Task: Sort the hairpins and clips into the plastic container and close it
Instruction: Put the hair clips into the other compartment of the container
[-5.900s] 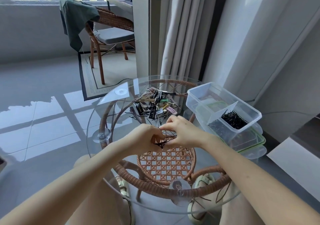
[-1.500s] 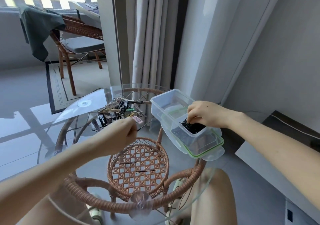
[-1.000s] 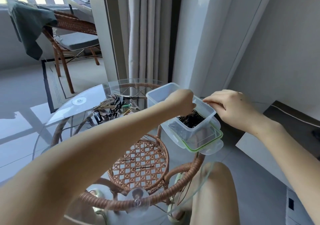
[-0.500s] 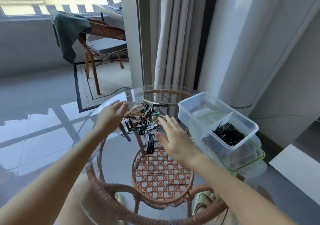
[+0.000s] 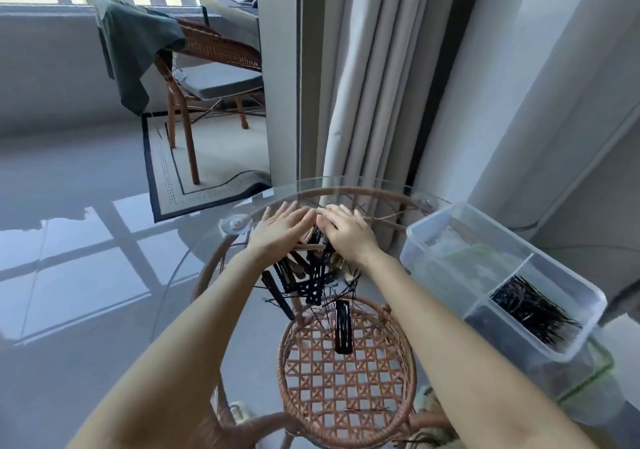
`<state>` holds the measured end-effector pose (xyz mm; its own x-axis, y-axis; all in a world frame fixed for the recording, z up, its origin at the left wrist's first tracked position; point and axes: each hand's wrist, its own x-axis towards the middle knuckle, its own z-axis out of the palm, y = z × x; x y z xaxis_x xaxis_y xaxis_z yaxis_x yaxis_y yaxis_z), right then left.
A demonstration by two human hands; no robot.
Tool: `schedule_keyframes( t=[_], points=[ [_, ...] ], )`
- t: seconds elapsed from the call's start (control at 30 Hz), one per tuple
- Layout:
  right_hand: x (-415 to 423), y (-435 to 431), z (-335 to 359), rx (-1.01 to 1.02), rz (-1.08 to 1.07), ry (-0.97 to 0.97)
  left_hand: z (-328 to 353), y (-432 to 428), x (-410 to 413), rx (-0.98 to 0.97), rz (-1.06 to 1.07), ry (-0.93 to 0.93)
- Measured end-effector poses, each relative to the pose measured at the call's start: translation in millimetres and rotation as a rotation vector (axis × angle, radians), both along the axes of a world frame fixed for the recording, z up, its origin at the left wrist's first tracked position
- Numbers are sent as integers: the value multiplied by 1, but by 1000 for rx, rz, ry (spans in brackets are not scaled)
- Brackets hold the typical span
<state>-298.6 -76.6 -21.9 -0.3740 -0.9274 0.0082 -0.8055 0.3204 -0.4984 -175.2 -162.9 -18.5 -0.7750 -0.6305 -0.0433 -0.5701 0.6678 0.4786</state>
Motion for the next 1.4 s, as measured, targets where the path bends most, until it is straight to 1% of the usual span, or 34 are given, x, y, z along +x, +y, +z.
schedule_keyframes(
  t=[0.07, 0.17, 0.37, 0.5, 0.57, 0.63, 0.67, 0.73, 0.8, 0.87, 0.93, 1.0, 1.07, 1.13, 1.23, 1.3, 1.4],
  points=[
    [4, 12, -1, -54, 50, -66, 0, 8, 5, 64, 2, 68],
    [18, 41, -3, -98, 93, -124, 1, 27, 19, 52, -27, 160],
    [51, 108, 0, -139, 167, -214, -3, 77, 57, 41, -60, 199],
    [69, 144, 5, -147, 198, -197, -1, 114, 76, 53, -95, 224],
    [74, 156, 8, -147, 201, -195, 2, 124, 80, 97, -94, 207],
    [77, 168, 17, -197, 161, -135, 8, 127, 79, 137, -46, 209],
    [75, 175, 24, -248, 114, -73, 13, 127, 77, 116, -15, 220],
    [65, 194, 40, -388, -26, 88, 26, 126, 66, 58, 49, 264],
    [43, 218, 52, -486, -182, 284, 39, 126, 45, 61, 100, 335],
    [19, 243, 61, -433, -293, 404, 51, 128, 17, 85, 122, 394],
    [1, 265, 61, -290, -324, 430, 62, 134, -16, 112, 113, 405],
    [-9, 278, 55, -180, -289, 450, 68, 141, -48, 140, 81, 355],
    [-14, 281, 47, -152, -223, 505, 72, 146, -72, 189, 70, 308],
    [-19, 280, 43, -201, -200, 527, 74, 149, -84, 225, 102, 313],
    [-23, 275, 47, -301, -218, 514, 79, 143, -79, 175, 167, 382],
    [-21, 267, 53, -364, -210, 511, 87, 132, -64, 140, 200, 456],
    [-14, 234, 64, -479, -147, 495, 99, 108, -28, 161, 304, 565]
  ],
)
